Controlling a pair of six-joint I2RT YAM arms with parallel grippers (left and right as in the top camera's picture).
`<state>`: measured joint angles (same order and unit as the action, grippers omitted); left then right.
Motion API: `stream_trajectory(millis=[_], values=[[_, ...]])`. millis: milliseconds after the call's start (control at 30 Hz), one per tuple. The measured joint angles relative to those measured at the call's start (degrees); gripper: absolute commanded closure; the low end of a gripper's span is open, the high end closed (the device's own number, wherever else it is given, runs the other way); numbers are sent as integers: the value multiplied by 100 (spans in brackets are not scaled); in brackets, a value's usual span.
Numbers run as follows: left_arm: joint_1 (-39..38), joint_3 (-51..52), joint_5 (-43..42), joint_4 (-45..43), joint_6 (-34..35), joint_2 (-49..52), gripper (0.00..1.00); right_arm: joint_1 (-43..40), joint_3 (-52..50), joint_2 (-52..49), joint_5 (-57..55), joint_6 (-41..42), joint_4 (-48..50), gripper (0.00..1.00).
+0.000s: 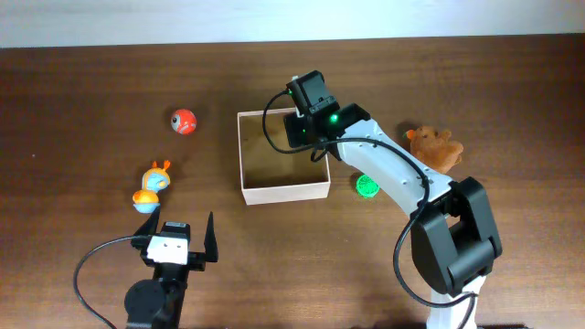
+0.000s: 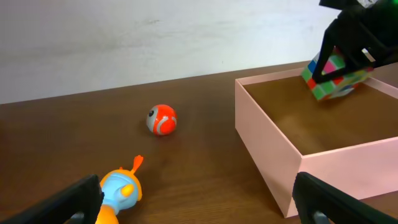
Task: Pack container
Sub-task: 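Lift the cube and carry it left over the box, then lower the cube into the box and open the right gripper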
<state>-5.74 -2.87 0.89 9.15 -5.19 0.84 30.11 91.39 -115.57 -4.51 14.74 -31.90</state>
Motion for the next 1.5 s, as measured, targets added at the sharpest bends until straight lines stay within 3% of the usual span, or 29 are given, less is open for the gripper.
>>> stream_trajectory(millis=[367, 567, 800, 1000, 1133, 1500], values=[[0, 0, 0, 2, 0, 0, 1, 11, 2, -116, -238, 326, 70, 66], [0, 0, 0, 2, 0, 0, 1, 114, 2, -369, -267, 350, 129, 53], [0, 0, 0, 2, -2, 0, 1, 173, 2, -398, -293, 350, 264, 50], [0, 0, 0, 0, 0, 0, 1, 170, 2, -398, -306, 369, 297, 32], [0, 0, 0, 2, 0, 0, 1, 173, 2, -398, -317, 398, 321, 25], [0, 0, 0, 2, -2, 0, 1, 170, 2, -398, 197, 321, 365, 24]])
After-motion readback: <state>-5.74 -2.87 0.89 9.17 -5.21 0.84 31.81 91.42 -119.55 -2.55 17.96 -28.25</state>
